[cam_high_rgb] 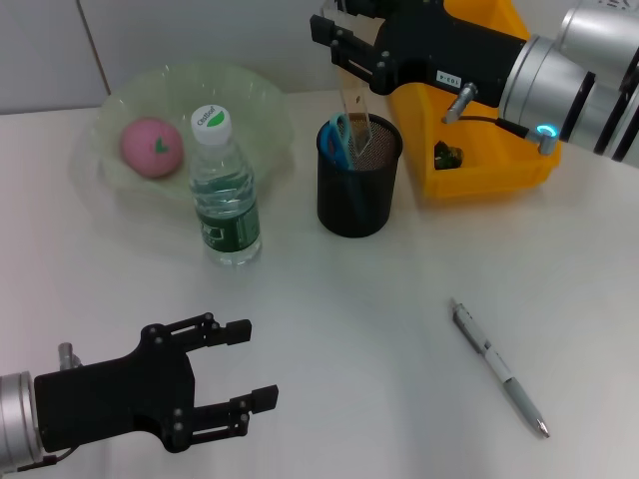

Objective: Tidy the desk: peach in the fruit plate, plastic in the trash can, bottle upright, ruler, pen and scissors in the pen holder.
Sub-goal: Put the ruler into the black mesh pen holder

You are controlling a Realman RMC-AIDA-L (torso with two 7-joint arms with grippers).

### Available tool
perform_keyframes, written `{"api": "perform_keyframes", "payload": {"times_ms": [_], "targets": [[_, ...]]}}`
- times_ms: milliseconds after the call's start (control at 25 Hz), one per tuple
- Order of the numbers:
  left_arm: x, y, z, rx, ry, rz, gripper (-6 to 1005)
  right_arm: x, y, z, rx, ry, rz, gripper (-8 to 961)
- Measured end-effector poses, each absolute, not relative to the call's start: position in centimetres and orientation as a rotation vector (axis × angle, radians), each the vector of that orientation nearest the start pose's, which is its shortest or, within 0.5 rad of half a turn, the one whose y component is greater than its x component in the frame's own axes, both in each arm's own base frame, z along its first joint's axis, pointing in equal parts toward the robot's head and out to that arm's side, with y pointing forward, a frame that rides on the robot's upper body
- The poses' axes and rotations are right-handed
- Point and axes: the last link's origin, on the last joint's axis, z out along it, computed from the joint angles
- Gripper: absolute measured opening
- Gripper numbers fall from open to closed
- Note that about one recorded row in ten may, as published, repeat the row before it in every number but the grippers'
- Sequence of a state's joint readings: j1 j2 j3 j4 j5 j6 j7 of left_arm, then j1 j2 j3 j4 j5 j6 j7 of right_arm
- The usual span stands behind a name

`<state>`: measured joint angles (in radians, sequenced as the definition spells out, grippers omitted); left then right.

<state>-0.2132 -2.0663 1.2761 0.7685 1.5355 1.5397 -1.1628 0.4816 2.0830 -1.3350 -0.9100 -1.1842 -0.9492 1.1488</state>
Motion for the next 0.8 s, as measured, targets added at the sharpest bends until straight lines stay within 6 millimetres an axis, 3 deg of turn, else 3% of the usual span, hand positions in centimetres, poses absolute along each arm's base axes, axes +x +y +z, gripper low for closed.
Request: {"api": "perform_keyframes", "payload": {"times_ms": [800], "targets": [[-26.68,24.93,-3.49,-2.826,-0.387,-0.839,755,16.39,39.82,0.22,-2.31,0.197,0.862,378]]}}
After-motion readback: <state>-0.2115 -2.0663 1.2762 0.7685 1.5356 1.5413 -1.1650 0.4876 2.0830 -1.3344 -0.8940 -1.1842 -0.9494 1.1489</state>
